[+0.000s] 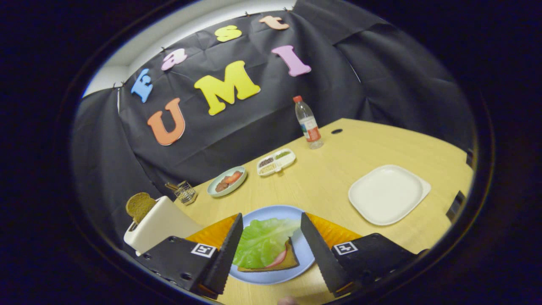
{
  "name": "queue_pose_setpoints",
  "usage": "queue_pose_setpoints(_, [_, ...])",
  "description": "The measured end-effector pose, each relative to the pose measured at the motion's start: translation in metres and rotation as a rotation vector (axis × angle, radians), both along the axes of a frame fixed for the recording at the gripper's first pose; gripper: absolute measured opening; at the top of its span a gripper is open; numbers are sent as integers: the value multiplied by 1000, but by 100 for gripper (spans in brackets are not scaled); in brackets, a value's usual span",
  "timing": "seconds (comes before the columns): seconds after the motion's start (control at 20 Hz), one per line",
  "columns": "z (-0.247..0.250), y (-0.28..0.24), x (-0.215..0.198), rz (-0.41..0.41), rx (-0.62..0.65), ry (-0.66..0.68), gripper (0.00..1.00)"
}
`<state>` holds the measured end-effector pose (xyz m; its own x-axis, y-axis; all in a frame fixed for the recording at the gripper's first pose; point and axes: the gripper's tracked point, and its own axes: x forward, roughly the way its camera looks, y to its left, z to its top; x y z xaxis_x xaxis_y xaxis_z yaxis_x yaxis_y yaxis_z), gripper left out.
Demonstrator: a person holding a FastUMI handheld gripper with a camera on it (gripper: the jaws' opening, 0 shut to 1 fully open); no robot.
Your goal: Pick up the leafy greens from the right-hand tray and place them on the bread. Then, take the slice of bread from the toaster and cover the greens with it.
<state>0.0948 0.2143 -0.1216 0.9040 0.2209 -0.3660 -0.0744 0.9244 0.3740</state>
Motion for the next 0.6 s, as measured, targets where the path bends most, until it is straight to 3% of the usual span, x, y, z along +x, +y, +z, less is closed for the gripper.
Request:
queue_pose_setpoints(0.1, [38,12,-8,12,-58,-98,93])
queue_pose_setpoints(0.35, [106,81,-27,108,-130,-229,94])
queue_pose_setpoints(0.6, [118,172,-42,226,-201,-266,95])
